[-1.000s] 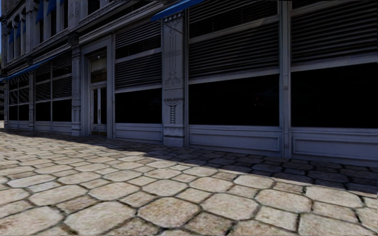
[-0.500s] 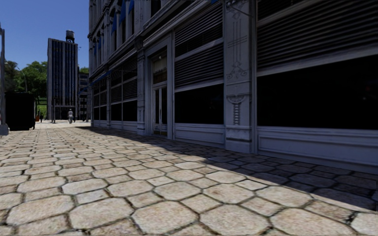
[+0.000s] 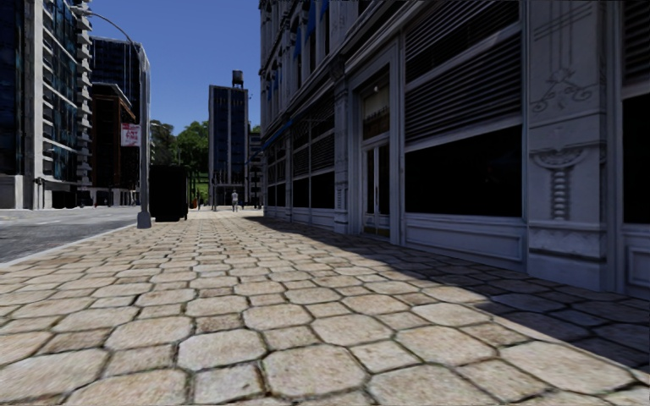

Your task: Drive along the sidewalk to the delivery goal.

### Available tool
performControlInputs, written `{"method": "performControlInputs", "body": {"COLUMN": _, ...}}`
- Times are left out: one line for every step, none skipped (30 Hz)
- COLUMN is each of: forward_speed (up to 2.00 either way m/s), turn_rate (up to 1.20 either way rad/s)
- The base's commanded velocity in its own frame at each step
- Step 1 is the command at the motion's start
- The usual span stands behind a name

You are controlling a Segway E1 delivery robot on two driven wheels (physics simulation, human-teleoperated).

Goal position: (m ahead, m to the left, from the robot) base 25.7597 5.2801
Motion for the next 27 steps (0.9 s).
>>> {"method": "performControlInputs", "body": {"forward_speed": 1.39, "turn_rate": 0.67}}
{"method": "performControlInputs", "body": {"forward_speed": 1.39, "turn_rate": 0.67}}
{"method": "performControlInputs", "body": {"forward_speed": 1.39, "turn_rate": 0.66}}
{"method": "performControlInputs", "body": {"forward_speed": 1.39, "turn_rate": 0.64}}
{"method": "performControlInputs", "body": {"forward_speed": 1.4, "turn_rate": 0.63}}
{"method": "performControlInputs", "body": {"forward_speed": 1.4, "turn_rate": 0.63}}
{"method": "performControlInputs", "body": {"forward_speed": 1.4, "turn_rate": 0.63}}
{"method": "performControlInputs", "body": {"forward_speed": 1.4, "turn_rate": 0.63}}
{"method": "performControlInputs", "body": {"forward_speed": 1.41, "turn_rate": 0.63}}
{"method": "performControlInputs", "body": {"forward_speed": 1.42, "turn_rate": 0.62}}
{"method": "performControlInputs", "body": {"forward_speed": 1.52, "turn_rate": 0.59}}
{"method": "performControlInputs", "body": {"forward_speed": 2.0, "turn_rate": 0.44}}
{"method": "performControlInputs", "body": {"forward_speed": 2.0, "turn_rate": 0.44}}
{"method": "performControlInputs", "body": {"forward_speed": 2.0, "turn_rate": 0.0}}
{"method": "performControlInputs", "body": {"forward_speed": 2.0, "turn_rate": 0.0}}
{"method": "performControlInputs", "body": {"forward_speed": 2.0, "turn_rate": 0.0}}
{"method": "performControlInputs", "body": {"forward_speed": 2.0, "turn_rate": 0.0}}
{"method": "performControlInputs", "body": {"forward_speed": 2.0, "turn_rate": 0.0}}
{"method": "performControlInputs", "body": {"forward_speed": 2.0, "turn_rate": 0.0}}
{"method": "performControlInputs", "body": {"forward_speed": 2.0, "turn_rate": 0.0}}
{"method": "performControlInputs", "body": {"forward_speed": 2.0, "turn_rate": 0.0}}
{"method": "performControlInputs", "body": {"forward_speed": 2.0, "turn_rate": 0.0}}
{"method": "performControlInputs", "body": {"forward_speed": 2.0, "turn_rate": 0.0}}
{"method": "performControlInputs", "body": {"forward_speed": 2.0, "turn_rate": 0.0}}
{"method": "performControlInputs", "body": {"forward_speed": 2.0, "turn_rate": 0.0}}
{"method": "performControlInputs", "body": {"forward_speed": 2.0, "turn_rate": 0.0}}
{"method": "performControlInputs", "body": {"forward_speed": 2.0, "turn_rate": 0.0}}
